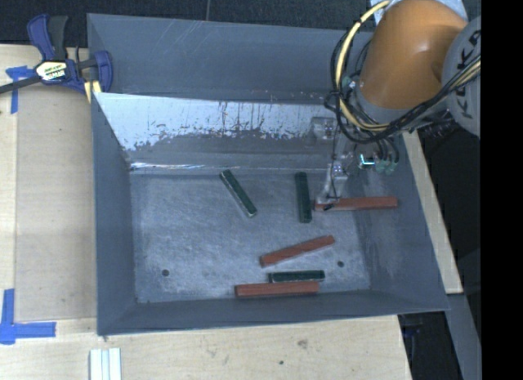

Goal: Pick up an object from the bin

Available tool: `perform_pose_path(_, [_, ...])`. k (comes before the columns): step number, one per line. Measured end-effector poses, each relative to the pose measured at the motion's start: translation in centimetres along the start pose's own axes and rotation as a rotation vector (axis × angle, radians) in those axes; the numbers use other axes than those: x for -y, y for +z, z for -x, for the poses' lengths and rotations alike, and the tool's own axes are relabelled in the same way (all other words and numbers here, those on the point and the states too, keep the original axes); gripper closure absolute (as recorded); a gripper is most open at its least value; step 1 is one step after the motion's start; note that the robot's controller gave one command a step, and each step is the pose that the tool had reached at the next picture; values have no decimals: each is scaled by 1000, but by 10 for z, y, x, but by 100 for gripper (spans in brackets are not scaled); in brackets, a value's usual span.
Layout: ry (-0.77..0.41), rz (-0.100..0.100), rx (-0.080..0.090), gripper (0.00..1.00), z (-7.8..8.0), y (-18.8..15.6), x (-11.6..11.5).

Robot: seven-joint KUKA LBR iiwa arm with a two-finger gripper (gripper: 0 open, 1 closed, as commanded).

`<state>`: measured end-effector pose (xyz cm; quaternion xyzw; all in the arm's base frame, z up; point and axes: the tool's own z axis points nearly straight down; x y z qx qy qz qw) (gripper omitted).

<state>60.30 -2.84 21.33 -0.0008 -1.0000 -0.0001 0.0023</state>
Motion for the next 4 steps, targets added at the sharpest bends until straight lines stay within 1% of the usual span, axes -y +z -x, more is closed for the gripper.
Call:
perform_pose_path(1, [13,-1,-4,0,-99,141,60])
perform_pose_path(2, [-87,-1,6,0,-91,144,49])
perform_pose_path(3, [-89,-1,6,100,-90,143,49])
perform_pose_path(4, [-556,-5,13,100,-53,0,67])
